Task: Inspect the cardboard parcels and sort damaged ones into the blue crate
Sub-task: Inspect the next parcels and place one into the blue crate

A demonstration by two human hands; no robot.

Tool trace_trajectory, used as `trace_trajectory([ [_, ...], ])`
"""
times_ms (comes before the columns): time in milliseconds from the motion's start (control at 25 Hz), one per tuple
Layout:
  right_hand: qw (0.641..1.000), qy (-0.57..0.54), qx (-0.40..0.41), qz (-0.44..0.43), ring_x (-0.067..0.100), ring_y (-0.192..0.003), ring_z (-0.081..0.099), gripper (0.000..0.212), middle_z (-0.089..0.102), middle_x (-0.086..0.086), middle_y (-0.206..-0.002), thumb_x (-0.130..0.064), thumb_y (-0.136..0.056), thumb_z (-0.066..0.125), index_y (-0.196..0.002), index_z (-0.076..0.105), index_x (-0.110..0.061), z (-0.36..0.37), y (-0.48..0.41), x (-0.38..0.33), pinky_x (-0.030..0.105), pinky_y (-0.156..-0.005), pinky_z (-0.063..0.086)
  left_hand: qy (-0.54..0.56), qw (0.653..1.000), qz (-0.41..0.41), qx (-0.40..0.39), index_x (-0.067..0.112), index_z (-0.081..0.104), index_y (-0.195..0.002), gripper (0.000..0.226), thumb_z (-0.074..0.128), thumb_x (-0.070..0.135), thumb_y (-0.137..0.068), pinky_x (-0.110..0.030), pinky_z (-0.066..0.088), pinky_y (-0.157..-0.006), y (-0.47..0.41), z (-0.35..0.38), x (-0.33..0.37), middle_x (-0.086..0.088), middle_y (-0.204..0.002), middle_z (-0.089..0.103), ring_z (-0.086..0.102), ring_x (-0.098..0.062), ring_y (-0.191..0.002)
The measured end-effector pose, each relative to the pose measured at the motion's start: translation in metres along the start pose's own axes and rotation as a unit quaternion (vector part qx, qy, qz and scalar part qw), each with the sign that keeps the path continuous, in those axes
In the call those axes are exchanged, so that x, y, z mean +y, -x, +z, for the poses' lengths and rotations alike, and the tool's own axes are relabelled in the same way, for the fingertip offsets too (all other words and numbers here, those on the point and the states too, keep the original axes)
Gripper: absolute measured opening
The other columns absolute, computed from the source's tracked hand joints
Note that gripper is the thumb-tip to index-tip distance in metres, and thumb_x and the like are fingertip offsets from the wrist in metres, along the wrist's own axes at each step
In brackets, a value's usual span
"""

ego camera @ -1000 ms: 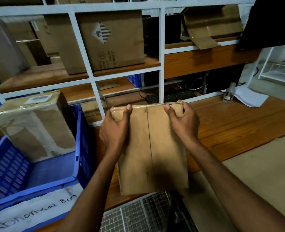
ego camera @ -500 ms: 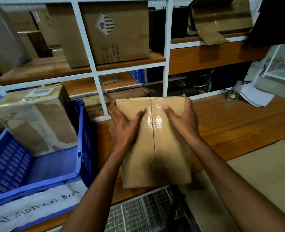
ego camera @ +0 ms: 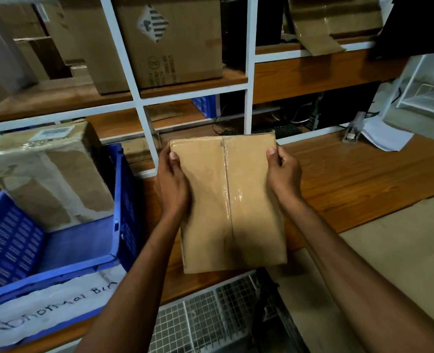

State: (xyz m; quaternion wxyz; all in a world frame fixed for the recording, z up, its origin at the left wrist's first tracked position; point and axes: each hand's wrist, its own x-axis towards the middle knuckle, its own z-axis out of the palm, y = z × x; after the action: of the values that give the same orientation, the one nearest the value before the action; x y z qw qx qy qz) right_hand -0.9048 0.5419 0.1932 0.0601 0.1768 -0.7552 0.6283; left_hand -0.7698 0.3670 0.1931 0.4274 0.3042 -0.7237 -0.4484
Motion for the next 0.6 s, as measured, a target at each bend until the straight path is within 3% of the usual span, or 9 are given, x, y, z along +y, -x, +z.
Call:
trace_trajectory([
  [80,1.000,-0.002,-0.018,0.000,0.004,-0.086,0.060,0.020,0.065,-0.010,-0.092,-0.036,-0.109,0.046,-0.106,0.063,-0.025,-0.001,0.003,-0.001,0.028,-0.075,0.049,0.016,1.000,0.003,-0.003,0.032,0.043,-0.153,0.044,0.040,0.044,-0.111,-0.035,0.039,-0.107,-0.003,-0.001,-0.001,0.003,-0.149,0.054,0.048,-0.006,-0.127],
  [200,0.999,-0.008,-0.028,0.016,0.013,-0.094,0.065,0.023,0.069,-0.003,-0.100,-0.038,-0.105,0.055,-0.111,0.065,-0.018,-0.001,-0.002,0.005,0.030,-0.076,0.050,0.039,0.999,-0.026,-0.011,0.031,0.047,-0.149,0.050,0.061,0.044,-0.102,-0.045,0.047,-0.110,-0.008,0.003,-0.009,0.006,-0.144,0.056,0.052,-0.007,-0.126],
  [320,0.994,-0.003,-0.093,0.052,0.011,-0.106,0.062,0.071,0.063,-0.007,-0.124,-0.049,-0.086,0.078,-0.144,0.047,-0.023,0.003,0.010,0.009,0.031,-0.084,0.053,0.047,0.994,-0.059,-0.076,0.044,0.035,-0.148,0.087,0.085,0.054,-0.078,-0.044,0.051,-0.101,0.009,0.005,-0.020,0.012,-0.141,0.051,0.054,-0.013,-0.124],
  [480,0.999,0.039,-0.019,0.026,0.019,-0.114,0.062,0.082,0.064,0.000,-0.128,-0.036,-0.074,0.090,-0.141,0.047,-0.020,0.012,0.009,0.012,0.034,-0.089,0.053,0.044,0.996,-0.065,-0.049,0.041,0.034,-0.150,0.100,0.090,0.056,-0.069,-0.048,0.051,-0.105,0.005,0.012,-0.027,0.007,-0.143,0.051,0.053,-0.015,-0.126],
  [600,0.993,0.096,-0.052,0.033,0.024,-0.127,0.053,0.106,0.052,0.005,-0.143,-0.054,-0.073,0.087,-0.154,0.028,-0.019,0.018,0.011,0.009,0.040,-0.100,0.049,-0.035,0.997,-0.020,-0.058,0.039,0.022,-0.154,0.117,0.090,0.066,-0.062,-0.045,0.041,-0.110,0.007,0.016,-0.029,0.002,-0.154,0.039,0.043,-0.019,-0.136],
])
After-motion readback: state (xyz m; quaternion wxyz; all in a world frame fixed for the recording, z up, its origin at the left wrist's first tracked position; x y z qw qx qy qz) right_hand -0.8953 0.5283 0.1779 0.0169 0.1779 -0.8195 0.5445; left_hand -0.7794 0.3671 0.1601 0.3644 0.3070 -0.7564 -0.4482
